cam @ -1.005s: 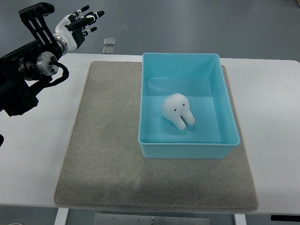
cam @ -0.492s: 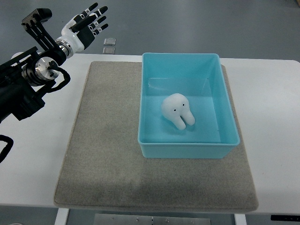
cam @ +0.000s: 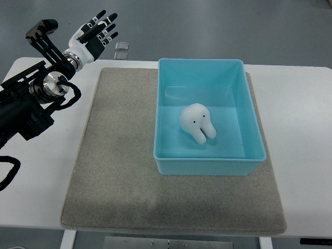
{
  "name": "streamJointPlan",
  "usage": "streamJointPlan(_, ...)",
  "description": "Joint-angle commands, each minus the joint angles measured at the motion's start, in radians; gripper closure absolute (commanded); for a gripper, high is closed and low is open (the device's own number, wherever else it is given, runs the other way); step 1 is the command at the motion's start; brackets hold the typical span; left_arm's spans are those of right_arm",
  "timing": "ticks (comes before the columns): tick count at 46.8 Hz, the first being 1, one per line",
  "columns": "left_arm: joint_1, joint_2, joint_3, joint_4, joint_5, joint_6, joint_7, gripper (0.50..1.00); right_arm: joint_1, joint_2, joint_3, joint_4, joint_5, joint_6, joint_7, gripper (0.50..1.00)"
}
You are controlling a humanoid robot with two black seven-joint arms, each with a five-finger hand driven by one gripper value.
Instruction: Place white toy into blue box with left hand
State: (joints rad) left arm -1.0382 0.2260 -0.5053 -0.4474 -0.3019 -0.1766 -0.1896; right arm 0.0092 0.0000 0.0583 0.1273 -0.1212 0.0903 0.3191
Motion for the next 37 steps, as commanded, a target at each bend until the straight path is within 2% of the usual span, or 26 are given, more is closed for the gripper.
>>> streamJointPlan(1, 0.010, -0.010, -0.030, 0.026, 0.010, -0.011, -0.001, 0.538, 0.000, 0.000, 0.000, 0.000, 0.000, 0.000, 0.000, 0.564)
streamJointPlan(28, 0.030, -0.014, -0.022, 0.026, 0.018, -0.017, -0.001, 0.531, 0.000, 0.000, 0.000, 0.000, 0.000, 0.000, 0.000, 0.564)
streamJointPlan(37, 0.032, -0.014, -0.021, 0.027, 0.018, -0.017, -0.001, 0.523, 0.000, 0.000, 0.000, 0.038, -0.009, 0.012, 0.002, 0.564)
